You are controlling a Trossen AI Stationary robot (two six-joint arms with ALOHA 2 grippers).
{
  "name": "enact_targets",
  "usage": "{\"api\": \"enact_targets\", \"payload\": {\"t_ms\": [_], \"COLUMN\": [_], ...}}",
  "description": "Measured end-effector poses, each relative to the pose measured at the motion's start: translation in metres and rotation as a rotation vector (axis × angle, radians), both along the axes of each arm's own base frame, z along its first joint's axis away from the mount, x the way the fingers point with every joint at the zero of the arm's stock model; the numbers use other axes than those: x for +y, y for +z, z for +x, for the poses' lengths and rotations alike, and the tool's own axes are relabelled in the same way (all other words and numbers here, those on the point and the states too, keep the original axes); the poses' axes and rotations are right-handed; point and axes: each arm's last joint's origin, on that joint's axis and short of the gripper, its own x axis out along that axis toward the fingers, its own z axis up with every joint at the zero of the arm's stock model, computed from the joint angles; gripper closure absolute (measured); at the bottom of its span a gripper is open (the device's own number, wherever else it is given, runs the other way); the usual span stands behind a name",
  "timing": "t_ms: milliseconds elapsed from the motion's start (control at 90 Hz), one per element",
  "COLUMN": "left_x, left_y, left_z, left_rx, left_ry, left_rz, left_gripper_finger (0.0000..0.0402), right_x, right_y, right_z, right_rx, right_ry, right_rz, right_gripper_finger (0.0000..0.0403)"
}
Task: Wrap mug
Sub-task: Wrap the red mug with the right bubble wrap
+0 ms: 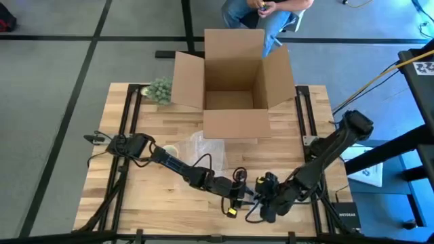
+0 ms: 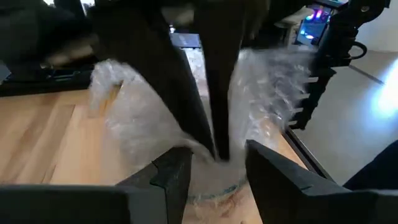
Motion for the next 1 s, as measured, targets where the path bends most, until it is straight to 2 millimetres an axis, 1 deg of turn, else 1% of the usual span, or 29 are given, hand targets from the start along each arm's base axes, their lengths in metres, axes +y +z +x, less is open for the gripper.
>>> {"api": "enact_targets", "payload": {"t_ms": [156, 222, 389, 589, 756, 844, 889, 1000], "left_x": [0.000, 0.000, 0.000, -0.002, -0.006, -0.003, 0.002, 0.009], "left_y": [0.000, 0.000, 0.002, 0.020, 0.036, 0.026, 0.016, 0.005], "left_z": [0.000, 0.000, 0.000, -0.008, -0.010, -0.006, -0.003, 0.003], "left_rx": [-0.002, -0.002, 0.000, 0.010, -0.061, -0.064, -0.042, -0.021], "left_ry": [-0.001, -0.001, 0.000, 0.014, 0.009, 0.065, 0.110, 0.147], "left_rz": [-0.001, -0.001, 0.000, 0.034, 0.005, 0.022, 0.025, -0.042], "left_gripper_finger": [0.0267, 0.0267, 0.0267, 0.0267, 0.0267, 0.0267, 0.0267, 0.0267], "right_x": [-0.001, -0.003, -0.006, -0.007, -0.008, -0.008, -0.007, -0.007], "right_y": [-0.016, -0.022, -0.029, -0.030, -0.031, -0.031, -0.030, -0.028], "right_z": [0.005, 0.008, 0.014, 0.015, 0.015, 0.015, 0.015, 0.016], "right_rx": [0.069, 0.095, 0.120, 0.097, 0.100, 0.100, 0.097, 0.092], "right_ry": [-0.014, -0.024, -0.018, -0.020, -0.019, -0.008, -0.002, -0.004], "right_rz": [-0.043, -0.063, -0.071, -0.085, -0.095, -0.104, -0.104, -0.113], "right_gripper_finger": [0.0400, 0.0399, 0.0402, 0.0402, 0.0402, 0.0402, 0.0402, 0.0402]}}
